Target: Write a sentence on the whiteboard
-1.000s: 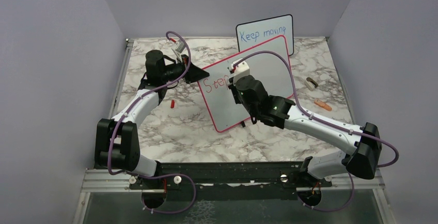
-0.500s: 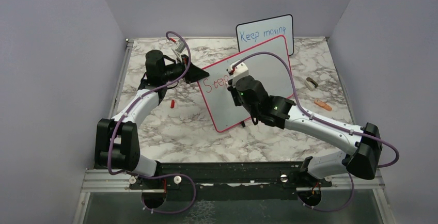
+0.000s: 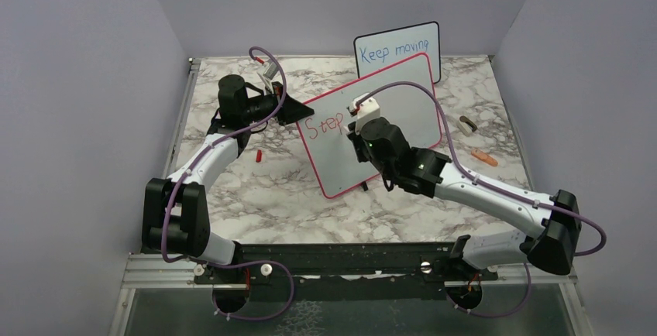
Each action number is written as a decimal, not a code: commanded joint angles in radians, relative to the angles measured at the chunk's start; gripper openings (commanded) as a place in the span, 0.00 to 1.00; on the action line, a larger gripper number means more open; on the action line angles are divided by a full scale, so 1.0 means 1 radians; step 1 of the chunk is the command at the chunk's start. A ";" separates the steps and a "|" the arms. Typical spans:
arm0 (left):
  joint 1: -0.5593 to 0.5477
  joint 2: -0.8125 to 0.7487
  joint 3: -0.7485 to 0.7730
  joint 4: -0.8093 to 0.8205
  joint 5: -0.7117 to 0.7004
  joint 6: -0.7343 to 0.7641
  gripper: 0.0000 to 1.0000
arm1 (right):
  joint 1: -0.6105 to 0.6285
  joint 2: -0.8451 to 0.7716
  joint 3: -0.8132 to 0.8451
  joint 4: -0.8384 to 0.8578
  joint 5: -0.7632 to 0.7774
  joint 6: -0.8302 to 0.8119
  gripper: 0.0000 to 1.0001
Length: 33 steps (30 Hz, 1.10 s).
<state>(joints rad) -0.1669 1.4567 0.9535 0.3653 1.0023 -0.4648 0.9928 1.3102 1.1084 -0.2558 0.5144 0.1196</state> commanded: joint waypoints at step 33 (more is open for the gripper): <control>-0.028 0.022 0.005 -0.132 0.021 0.087 0.00 | -0.124 -0.050 -0.033 0.119 -0.032 -0.080 0.00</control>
<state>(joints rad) -0.1669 1.4567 0.9688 0.3271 1.0027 -0.4412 0.8791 1.2514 1.0634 -0.1799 0.5156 0.0513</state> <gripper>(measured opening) 0.030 0.167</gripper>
